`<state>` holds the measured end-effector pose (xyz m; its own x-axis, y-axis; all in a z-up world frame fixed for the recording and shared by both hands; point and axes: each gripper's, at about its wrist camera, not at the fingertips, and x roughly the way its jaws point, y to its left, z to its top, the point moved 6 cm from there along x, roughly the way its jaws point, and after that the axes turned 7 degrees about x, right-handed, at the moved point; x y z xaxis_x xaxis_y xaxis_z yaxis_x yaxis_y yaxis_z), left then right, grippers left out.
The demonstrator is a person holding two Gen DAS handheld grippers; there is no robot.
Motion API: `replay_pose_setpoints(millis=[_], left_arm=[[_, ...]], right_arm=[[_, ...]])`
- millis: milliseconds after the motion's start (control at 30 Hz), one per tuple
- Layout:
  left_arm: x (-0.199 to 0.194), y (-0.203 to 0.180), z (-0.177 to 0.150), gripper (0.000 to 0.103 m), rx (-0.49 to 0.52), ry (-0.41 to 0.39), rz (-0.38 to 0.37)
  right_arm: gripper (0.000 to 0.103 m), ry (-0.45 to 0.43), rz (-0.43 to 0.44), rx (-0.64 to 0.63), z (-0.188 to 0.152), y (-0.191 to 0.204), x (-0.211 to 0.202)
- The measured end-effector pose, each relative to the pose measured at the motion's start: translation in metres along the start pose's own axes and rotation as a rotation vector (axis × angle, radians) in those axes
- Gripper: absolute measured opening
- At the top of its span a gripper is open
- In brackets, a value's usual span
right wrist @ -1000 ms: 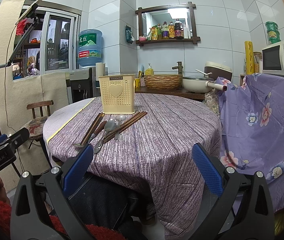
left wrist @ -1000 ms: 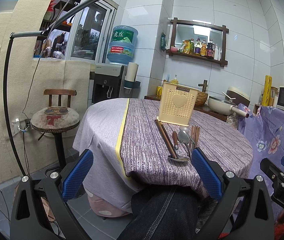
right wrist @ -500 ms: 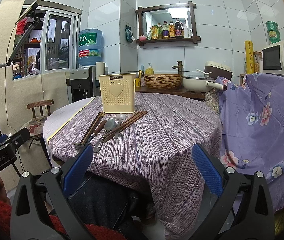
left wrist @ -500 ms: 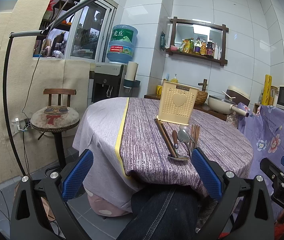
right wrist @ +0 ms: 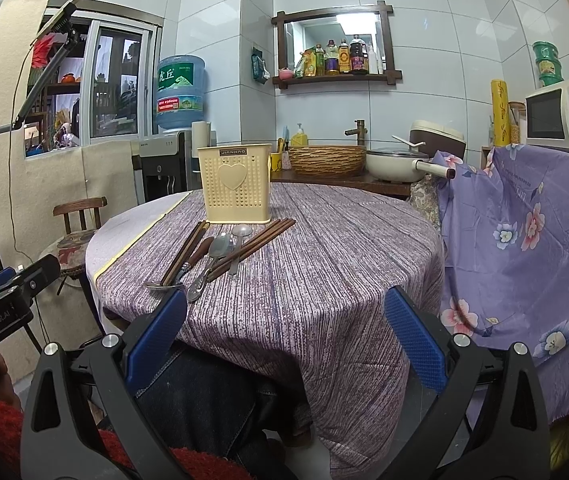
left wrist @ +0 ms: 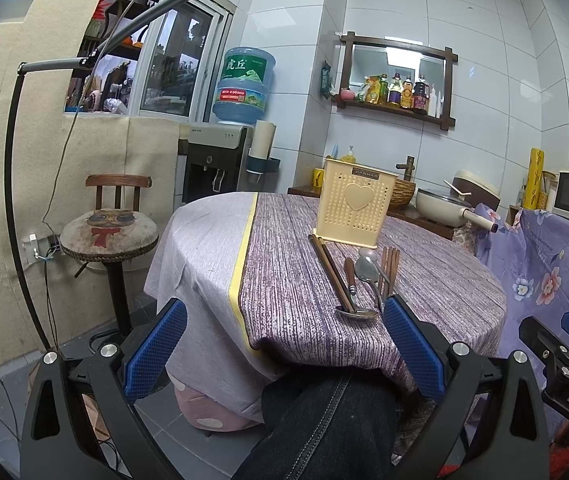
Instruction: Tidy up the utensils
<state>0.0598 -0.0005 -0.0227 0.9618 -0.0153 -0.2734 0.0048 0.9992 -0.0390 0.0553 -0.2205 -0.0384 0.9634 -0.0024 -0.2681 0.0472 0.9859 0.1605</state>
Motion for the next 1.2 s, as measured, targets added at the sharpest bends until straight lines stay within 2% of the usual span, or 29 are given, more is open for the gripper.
replay_pose_setpoints(millis=[167,300,367,500,567,733,867,1133,1200], left_arm=[[0.006,-0.005,-0.008,0.098,0.008,0.033,-0.031],[0.021,-0.008,-0.010,0.098,0.015,0.089,-0.059],[0.031,-0.007,-0.006,0.098,0.031,0.103,-0.066],[0.054,-0.001,0.008,0.098,0.099,0.129,-0.029],[0.070,0.003,0.012,0.097,0.091,0.180,-0.059],[0.104,0.006,0.018,0.084,0.044,0.289,-0.118],[0.129,-0.001,0.025,0.072,0.051,0.360,-0.147],[0.184,-0.016,0.029,0.058,0.077,0.516,-0.201],[0.198,-0.017,0.030,0.055,0.082,0.546,-0.202]], right_arm=[[0.098,0.020,-0.034,-0.014,-0.007,-0.002,0.010],[0.098,0.097,-0.052,-0.033,-0.005,-0.011,0.027],[0.098,0.134,-0.085,-0.045,-0.004,-0.018,0.039],[0.098,0.187,-0.097,-0.047,0.006,-0.031,0.065],[0.098,0.213,-0.095,-0.064,0.011,-0.032,0.079],[0.098,0.264,-0.070,-0.098,0.024,-0.025,0.114],[0.098,0.345,-0.037,-0.051,0.033,-0.024,0.151],[0.098,0.459,-0.007,0.025,0.047,-0.012,0.219],[0.094,0.482,-0.002,0.025,0.051,-0.004,0.236]])
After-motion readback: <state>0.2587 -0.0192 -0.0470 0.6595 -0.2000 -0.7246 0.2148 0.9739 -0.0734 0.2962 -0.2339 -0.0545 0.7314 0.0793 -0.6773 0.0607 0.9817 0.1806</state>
